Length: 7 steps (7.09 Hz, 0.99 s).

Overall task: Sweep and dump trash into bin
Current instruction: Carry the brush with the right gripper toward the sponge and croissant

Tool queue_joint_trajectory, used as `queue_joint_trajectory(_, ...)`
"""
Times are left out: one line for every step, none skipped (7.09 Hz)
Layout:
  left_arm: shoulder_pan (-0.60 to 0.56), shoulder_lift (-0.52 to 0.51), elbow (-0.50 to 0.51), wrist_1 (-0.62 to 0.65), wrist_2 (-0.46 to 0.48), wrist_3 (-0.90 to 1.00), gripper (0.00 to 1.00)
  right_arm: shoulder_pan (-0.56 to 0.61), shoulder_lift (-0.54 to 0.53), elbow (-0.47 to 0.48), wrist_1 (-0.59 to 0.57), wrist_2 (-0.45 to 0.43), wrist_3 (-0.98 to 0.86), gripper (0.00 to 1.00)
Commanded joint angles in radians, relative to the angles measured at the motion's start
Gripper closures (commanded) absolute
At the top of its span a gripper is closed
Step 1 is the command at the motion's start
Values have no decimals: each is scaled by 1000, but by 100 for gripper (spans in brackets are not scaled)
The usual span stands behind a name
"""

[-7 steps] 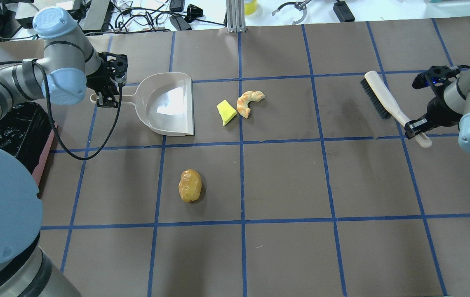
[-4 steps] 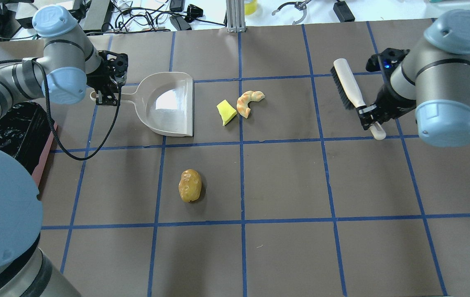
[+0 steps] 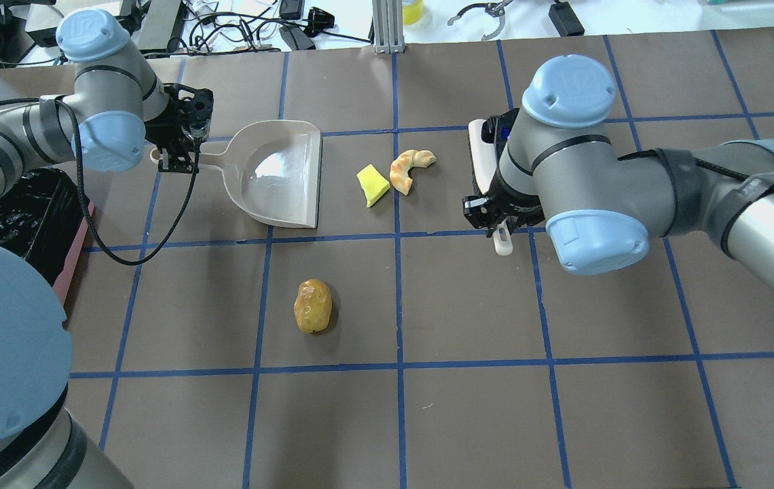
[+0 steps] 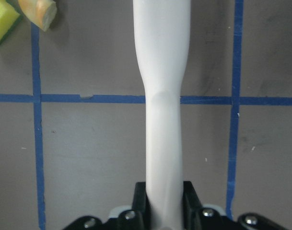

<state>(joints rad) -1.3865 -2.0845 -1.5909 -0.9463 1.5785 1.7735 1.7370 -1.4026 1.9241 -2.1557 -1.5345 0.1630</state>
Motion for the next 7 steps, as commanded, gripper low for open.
queue_joint_trajectory(0,-11,2,-2,0,3,100,82,137,-83,-58,-7,87,100)
queue_joint_trajectory(0,-12,8,-2,0,1,100,88,190,-123,-81,-7,101,100)
queue_joint_trajectory(0,-14,15,-5,0,1,100,102,209,-151,-87,-9,148,100)
queue_joint_trajectory(0,-14,15,-5,0,0,100,114,220,-151,-87,-9,154,100)
queue_joint_trajectory(0,-12,15,-5,0,-2,100,116,237,-154,-92,-1,161,100)
queue_joint_trajectory(0,-14,15,-5,0,0,100,128,255,-154,-119,4,203,100)
queue_joint_trajectory(0,-12,15,-5,0,-2,100,163,269,-171,-134,5,239,100)
